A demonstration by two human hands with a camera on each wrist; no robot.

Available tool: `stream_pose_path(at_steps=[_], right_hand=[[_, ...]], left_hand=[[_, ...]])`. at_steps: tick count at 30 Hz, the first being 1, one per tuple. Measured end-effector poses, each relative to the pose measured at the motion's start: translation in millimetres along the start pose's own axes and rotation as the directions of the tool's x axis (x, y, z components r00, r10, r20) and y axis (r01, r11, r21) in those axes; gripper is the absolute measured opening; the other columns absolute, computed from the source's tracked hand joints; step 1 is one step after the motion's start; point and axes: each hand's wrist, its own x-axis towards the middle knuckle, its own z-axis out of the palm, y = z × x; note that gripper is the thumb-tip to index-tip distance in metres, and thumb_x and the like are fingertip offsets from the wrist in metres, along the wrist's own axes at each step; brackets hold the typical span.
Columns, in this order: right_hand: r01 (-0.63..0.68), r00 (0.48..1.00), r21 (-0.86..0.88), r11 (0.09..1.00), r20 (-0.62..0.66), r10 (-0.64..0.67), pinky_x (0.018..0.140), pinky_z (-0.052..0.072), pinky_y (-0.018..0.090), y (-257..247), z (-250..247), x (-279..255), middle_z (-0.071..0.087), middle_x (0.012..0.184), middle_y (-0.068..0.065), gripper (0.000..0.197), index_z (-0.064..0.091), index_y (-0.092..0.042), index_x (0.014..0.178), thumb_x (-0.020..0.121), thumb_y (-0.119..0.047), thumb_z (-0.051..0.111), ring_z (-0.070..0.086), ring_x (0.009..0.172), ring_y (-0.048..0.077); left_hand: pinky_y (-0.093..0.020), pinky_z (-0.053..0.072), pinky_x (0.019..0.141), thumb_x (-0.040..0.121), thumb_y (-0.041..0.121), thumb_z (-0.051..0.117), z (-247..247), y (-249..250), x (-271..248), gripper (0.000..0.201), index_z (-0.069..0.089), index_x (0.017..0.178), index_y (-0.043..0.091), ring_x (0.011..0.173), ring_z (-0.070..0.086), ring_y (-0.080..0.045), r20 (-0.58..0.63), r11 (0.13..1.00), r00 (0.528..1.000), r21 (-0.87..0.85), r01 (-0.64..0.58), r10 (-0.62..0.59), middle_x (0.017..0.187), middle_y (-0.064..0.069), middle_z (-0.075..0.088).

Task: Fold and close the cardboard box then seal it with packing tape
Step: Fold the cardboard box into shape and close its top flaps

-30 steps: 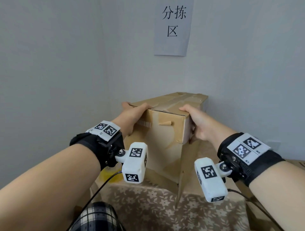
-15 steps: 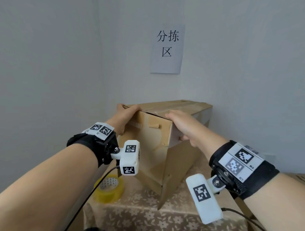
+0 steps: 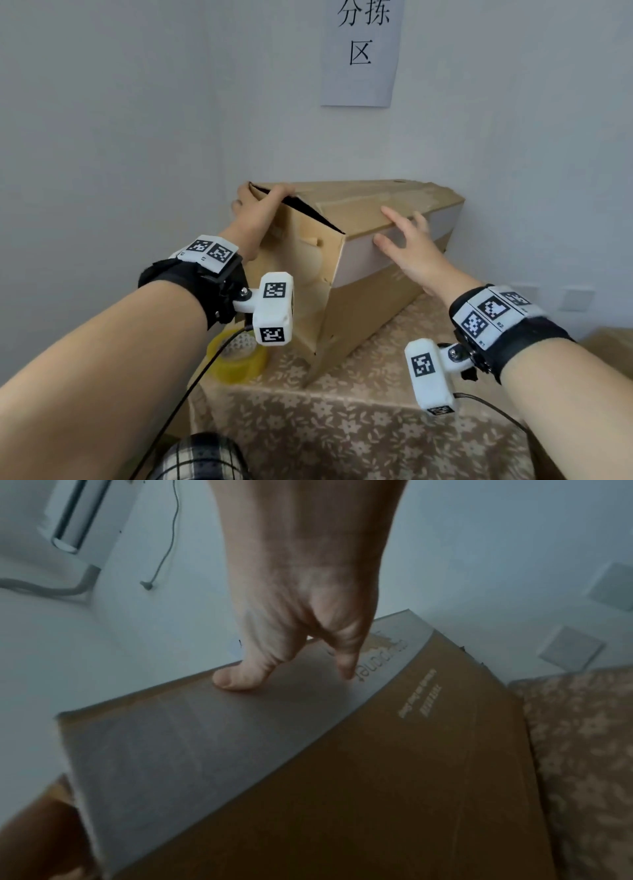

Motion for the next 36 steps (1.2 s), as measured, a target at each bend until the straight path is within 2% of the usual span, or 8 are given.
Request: stream_pose_path(at_steps=[6,12,18,23,26,28,33,36], right_hand=[[-0.181,0.983,0.285,0.941,0.072,0.167,0.105,0.028,0.065,11,15,12,-0.011,0.160,-0.006,0.113,-0.014,-0.055,0.142,0.059,-0.074,0.062,0.012,0.145,0.031],[-0.116,0.993,0.354,0.928,0.062,0.101,0.114,0.018,0.056,5,34,11,-0.010,0.160,-0.005,0.118,-0.024,-0.052,0.139,0.055,-0.078,0.055,0.005,0.147,0.024],[0.000,1.000,0.239,0.971,0.019,-0.004,0.116,0.009,0.054,-17,16,4,-0.015,0.159,0.001,0.113,-0.015,-0.049,0.145,0.056,-0.081,0.048,-0.008,0.147,0.021],[0.104,0.993,0.219,0.970,-0.076,-0.089,0.114,0.014,0.050,-39,-7,-10,-0.005,0.160,-0.002,0.105,-0.001,-0.047,0.147,0.059,-0.077,0.049,0.000,0.147,0.019],[0.142,0.985,0.148,0.979,-0.123,-0.124,0.115,0.017,0.050,-47,-26,-14,-0.004,0.159,0.001,0.100,0.008,-0.047,0.145,0.059,-0.079,0.051,0.003,0.147,0.022],[0.144,0.982,0.094,0.985,-0.140,-0.130,0.115,0.018,0.050,-48,-37,-14,-0.009,0.159,0.002,0.097,0.011,-0.049,0.143,0.060,-0.078,0.053,0.002,0.147,0.024],[0.100,0.981,-0.008,0.995,-0.167,-0.100,0.112,0.019,0.047,-36,-45,-5,-0.024,0.156,0.000,0.090,0.016,-0.046,0.143,0.067,-0.067,0.058,-0.004,0.146,0.024],[0.074,0.983,-0.017,0.997,-0.170,-0.076,0.113,0.021,0.050,-19,-34,7,-0.025,0.156,0.000,0.091,0.017,-0.045,0.143,0.065,-0.068,0.058,-0.002,0.146,0.027]], left_hand=[[-0.039,0.044,0.094,0.052,0.074,0.061,-8,-15,22,0.094,0.037,0.127,0.024,0.110,0.054,-0.023,-0.001,1.000,1.000,-0.025,0.019,-0.019,0.121,-0.002,0.054],[-0.030,0.039,0.066,0.056,0.056,0.063,-5,-28,39,0.059,0.040,0.103,0.028,0.087,0.053,-0.016,-0.019,0.982,0.999,-0.185,0.029,-0.033,0.110,0.000,0.049],[-0.031,0.040,0.069,0.059,0.046,0.063,-8,-13,33,0.043,0.041,0.090,0.027,0.085,0.051,-0.017,0.031,0.951,0.999,-0.307,0.044,-0.037,0.097,0.001,0.049],[-0.032,0.040,0.073,0.059,0.045,0.064,-10,13,21,0.044,0.040,0.091,0.025,0.083,0.051,-0.016,0.077,0.926,0.996,-0.378,-0.001,0.033,0.092,0.002,0.049],[-0.038,0.047,0.086,0.054,0.045,0.068,-5,21,19,0.053,0.043,0.095,0.024,0.086,0.054,-0.017,0.130,0.901,0.990,-0.433,0.017,0.044,0.093,0.000,0.052],[-0.043,0.046,0.094,0.051,0.045,0.070,2,21,19,0.059,0.043,0.098,0.023,0.091,0.055,-0.019,0.176,0.889,0.983,-0.456,0.034,0.053,0.097,-0.002,0.053],[-0.040,0.045,0.081,0.051,0.043,0.068,27,8,30,0.064,0.042,0.105,0.020,0.091,0.052,-0.021,0.228,0.862,0.972,-0.501,0.077,0.046,0.101,-0.006,0.050],[-0.043,0.046,0.093,0.054,0.042,0.067,41,-6,43,0.060,0.042,0.104,0.021,0.095,0.054,-0.022,0.253,0.861,0.967,-0.497,0.107,0.025,0.105,-0.006,0.052]])
